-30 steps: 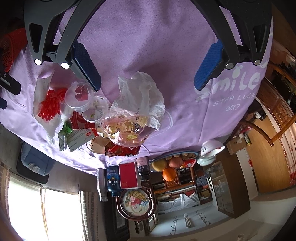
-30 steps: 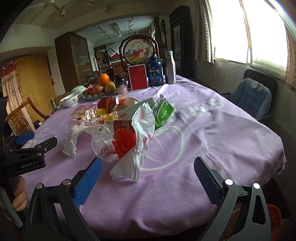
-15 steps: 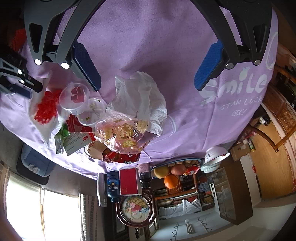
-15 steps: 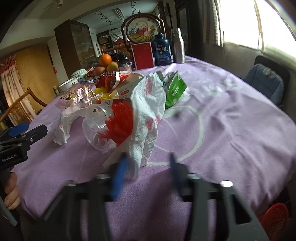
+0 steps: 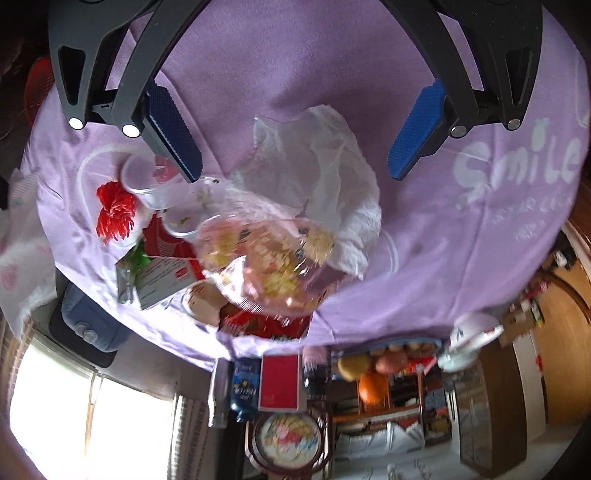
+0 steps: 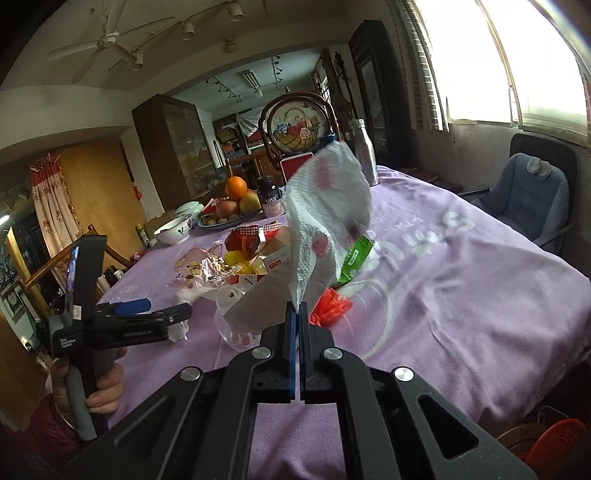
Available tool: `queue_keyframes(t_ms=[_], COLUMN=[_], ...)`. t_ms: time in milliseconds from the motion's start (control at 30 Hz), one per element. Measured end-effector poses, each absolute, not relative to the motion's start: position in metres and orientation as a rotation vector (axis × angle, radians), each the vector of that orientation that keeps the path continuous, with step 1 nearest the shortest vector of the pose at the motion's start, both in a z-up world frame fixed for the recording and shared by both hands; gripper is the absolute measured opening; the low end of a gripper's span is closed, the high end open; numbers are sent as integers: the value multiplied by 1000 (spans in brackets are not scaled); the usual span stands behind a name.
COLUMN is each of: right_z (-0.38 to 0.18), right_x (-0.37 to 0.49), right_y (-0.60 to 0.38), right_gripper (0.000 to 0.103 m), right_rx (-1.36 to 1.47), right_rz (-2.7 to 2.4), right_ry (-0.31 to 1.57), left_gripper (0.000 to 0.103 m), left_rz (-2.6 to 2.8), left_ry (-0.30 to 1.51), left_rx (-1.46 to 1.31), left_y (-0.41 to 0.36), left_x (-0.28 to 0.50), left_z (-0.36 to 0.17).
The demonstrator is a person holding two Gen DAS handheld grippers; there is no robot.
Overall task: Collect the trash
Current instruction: 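Grasp the white tissue with the right tool, then grasp the clear snack bag with the left tool while the right tool holds the tissue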
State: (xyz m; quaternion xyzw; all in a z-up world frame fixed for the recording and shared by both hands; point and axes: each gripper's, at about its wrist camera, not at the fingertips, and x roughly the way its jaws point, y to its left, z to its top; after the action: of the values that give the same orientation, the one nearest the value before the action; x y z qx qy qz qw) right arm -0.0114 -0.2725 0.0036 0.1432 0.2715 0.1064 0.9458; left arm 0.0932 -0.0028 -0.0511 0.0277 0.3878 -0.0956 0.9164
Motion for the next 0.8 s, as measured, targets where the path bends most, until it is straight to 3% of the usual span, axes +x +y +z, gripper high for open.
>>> queue_keyframes(t_ms=[133,233,300,667,700,800], right_z=[4,8,9,20,19,15], right_x=[-11,-14,-15,-33,-33,-32], right_y=[-275,-277,-277,-288,-288,-288], right_gripper=[2,2,2,3,3,4], right_rx=[309,308,310,339,335,335], right_rz=[227,228,228,229,228,228], right_ry=[556,548,544,491,492,507], left_gripper=[40,23,19,19,24,78], left_rz=[-214,-214,-200,-216,-240,-237], left_ry=[834,798,765,625,639,671], left_rx=[-5,-33,-34,8,23,46], left_y=[14,28,34,49,44,31], left_x=[99,91,84,47,46,48], left_z=[-52,-40,-29,40,36,19])
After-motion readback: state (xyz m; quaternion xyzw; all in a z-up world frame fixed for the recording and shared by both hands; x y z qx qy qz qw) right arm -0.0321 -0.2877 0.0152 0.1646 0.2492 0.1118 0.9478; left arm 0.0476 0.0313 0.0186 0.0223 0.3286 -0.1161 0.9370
